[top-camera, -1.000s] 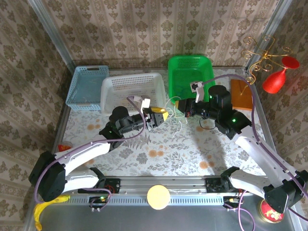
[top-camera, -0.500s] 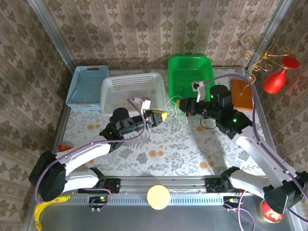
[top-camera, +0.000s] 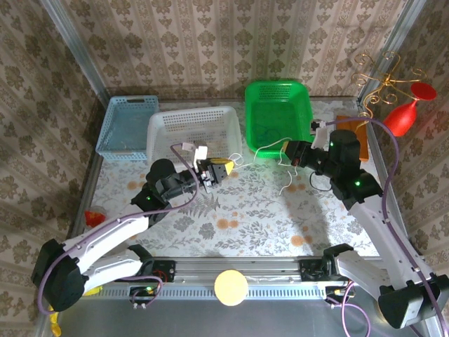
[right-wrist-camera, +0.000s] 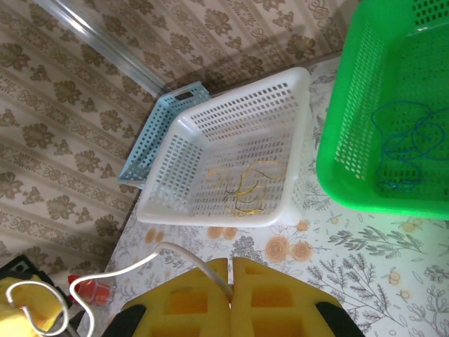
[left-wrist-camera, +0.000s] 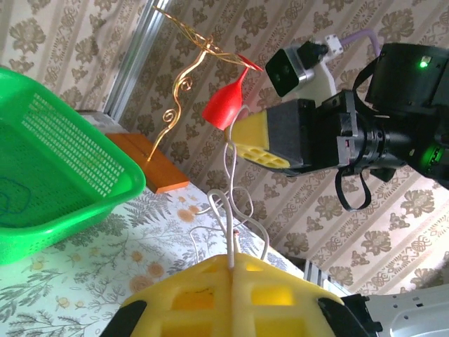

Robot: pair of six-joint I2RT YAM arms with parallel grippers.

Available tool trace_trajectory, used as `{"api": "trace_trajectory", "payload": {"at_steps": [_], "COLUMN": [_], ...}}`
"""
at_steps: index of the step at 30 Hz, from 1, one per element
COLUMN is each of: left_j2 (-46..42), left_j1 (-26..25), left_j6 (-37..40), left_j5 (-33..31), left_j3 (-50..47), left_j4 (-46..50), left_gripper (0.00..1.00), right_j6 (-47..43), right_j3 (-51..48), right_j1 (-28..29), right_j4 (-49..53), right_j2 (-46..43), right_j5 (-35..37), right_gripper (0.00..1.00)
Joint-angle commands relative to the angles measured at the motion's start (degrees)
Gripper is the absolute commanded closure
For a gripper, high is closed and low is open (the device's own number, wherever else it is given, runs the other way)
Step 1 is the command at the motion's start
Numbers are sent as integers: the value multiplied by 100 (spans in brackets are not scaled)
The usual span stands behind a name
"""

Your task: Untangle the cables

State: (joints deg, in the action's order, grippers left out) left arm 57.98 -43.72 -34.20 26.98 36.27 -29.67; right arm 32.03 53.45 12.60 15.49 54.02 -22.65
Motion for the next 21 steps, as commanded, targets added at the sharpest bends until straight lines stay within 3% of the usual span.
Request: {"api": "trace_trajectory", "payload": {"at_steps": [1,7,14,21], "left_j2": [-237,-666,-994,-728], "left_j1": [70,76,72,121], "left_j6": [242,377,645,1168], "left_j5": [-196,-840,-1582,-1976], "left_j3": [6,-30,202,1182], "left_j4": [230,279,277,813], "left_gripper": [100,100,100,100], "right_j6": [169,230,274,386], "right_j3": [-133,-351,-721,-1165], "right_j1": [-94,-153,-4,386], "right_j4": [11,-87,-774,-1036], "right_j2": [-150,-233,-153,-223], "right_j5": [177,-28,-1351,-1201], "right_gripper": [100,100,100,100]}}
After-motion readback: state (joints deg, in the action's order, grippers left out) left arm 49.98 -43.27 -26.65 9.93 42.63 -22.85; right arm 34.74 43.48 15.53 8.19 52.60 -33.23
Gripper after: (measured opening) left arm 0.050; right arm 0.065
